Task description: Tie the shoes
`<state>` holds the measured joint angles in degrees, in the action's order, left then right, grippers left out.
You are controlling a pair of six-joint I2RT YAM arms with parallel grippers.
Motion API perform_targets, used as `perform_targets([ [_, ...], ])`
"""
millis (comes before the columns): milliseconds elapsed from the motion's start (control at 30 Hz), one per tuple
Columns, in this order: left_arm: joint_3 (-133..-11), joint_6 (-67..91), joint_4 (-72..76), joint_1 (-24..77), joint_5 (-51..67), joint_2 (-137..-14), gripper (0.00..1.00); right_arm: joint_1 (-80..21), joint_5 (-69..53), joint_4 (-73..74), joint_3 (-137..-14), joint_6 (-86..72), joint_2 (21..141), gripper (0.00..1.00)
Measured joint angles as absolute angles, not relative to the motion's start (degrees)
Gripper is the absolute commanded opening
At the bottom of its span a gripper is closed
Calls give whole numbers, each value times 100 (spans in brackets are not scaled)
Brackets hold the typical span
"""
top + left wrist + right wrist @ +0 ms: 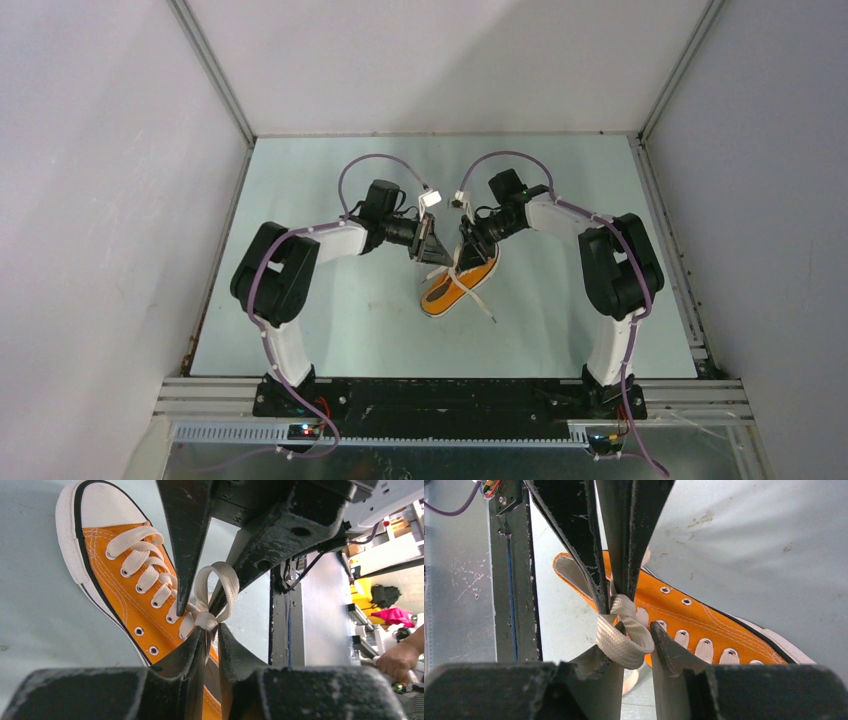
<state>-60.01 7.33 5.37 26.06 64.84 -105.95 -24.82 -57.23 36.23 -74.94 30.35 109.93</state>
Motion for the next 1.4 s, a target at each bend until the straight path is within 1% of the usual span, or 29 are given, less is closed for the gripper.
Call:
perform_targets([
  [67,-5972,930,690,2596,6486,-10621,22,-2493,-5728,3599,-7494,3000,10993,15],
  [133,-5972,1059,805,2587,6486,-10661,26,-2521,-5745,3568,-7494,2967,10993,9],
  [167,-5972,1094,838,2585,6488,-10674,27,-2536,-5756,3557,-7494,2932,10991,7],
  [200,-5972,1114,849,2578,6486,-10676,31,-2552,-5769,3544,-7494,2908,10993,4],
  [267,-5972,1094,823,2574,6490,-10676,37,-2561,-5784,3535,-7494,2884,10991,1],
  [367,-5979,792,541,2574,6501,-10676,45,-2550,-5806,3533,-7494,2862,10993,0],
  [433,-6020,397,176,2574,6510,-10676,48,-2528,-5819,3540,-7494,2845,10993,0],
  [600,-6475,-1076,-1229,2574,6506,-10678,50,-2488,-5848,3553,-7494,2797,10993,0],
  [700,-6768,-1691,-1699,2576,6501,-10689,51,-2484,-5848,3555,-7494,2738,10991,0],
  [900,-7013,-2423,-2187,2622,6504,-10742,51,-2473,-5843,3551,-7494,2613,10993,0],
  [1100,-7002,-2552,-2187,2762,6499,-10803,50,-2449,-5843,3551,-7494,2523,10993,0],
  [1167,-6976,-2486,-2021,2805,6517,-10803,48,-2445,-5843,3551,-7494,2499,10993,0],
  [1233,-6908,-2331,-1767,2845,6523,-10803,44,-2447,-5846,3553,-7494,2482,10993,0],
  [1333,-6825,-2115,-1481,2871,6525,-10803,34,-2436,-5848,3553,-7494,2456,10993,0],
  [1400,-6820,-2049,-1391,2875,6528,-10816,31,-2427,-5848,3548,-7494,2436,10993,0],
])
